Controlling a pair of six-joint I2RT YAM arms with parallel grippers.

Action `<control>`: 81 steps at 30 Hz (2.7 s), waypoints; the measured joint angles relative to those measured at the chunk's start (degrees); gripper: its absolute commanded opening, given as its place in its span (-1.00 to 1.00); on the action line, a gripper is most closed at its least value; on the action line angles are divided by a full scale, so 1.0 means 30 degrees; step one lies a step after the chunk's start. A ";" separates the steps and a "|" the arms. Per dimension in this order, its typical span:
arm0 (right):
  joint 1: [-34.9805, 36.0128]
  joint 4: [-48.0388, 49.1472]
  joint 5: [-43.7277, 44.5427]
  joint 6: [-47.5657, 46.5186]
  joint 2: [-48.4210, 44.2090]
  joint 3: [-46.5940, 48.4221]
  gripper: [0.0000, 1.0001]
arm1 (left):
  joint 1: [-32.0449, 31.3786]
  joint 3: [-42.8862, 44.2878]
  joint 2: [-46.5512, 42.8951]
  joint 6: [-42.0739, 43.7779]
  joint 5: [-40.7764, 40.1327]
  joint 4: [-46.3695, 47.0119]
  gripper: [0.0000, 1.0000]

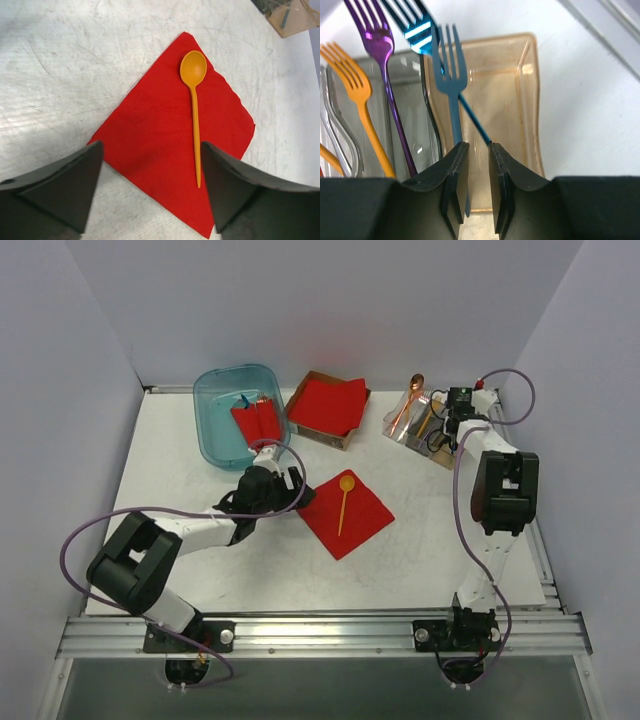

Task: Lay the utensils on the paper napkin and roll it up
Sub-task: Pick up the utensils from the container.

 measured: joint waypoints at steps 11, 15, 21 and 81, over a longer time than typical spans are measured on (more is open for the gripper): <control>-0.0670 0.0933 -0.0255 0.0007 0.0000 0.0372 -0.25 | 0.0015 -0.1071 -0.3009 0.0124 -0.0903 -0.0182 0.88; -0.0670 0.1290 -0.0539 0.0007 0.0007 0.0372 -0.22 | 0.0321 -0.1625 -0.3300 0.0000 -0.0495 0.0175 0.88; -0.0678 0.1916 -0.0984 0.0007 0.0415 0.0481 -0.27 | 0.1894 -0.3038 -0.3308 -0.0903 0.0911 0.1399 0.88; -0.1056 0.2273 -0.1712 -0.0095 -0.0080 -0.0430 -0.89 | 0.1865 -0.2586 -0.3432 -0.0452 0.1049 0.1392 0.88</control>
